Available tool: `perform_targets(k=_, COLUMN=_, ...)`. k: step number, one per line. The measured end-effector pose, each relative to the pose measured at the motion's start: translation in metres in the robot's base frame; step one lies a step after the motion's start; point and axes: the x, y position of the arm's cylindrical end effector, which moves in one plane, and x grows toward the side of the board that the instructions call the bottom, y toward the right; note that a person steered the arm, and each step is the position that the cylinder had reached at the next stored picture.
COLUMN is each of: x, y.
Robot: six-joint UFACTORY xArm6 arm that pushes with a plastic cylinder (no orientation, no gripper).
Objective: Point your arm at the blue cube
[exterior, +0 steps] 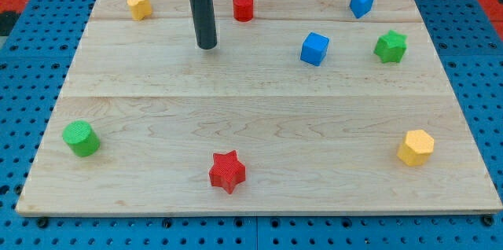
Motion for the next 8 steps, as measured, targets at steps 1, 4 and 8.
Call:
perform_targets(k=1, x=-0.001, y=-0.003)
perform_targets(k=4, x=0.0, y=0.002)
perform_targets(k=8, x=-0.002, y=0.042)
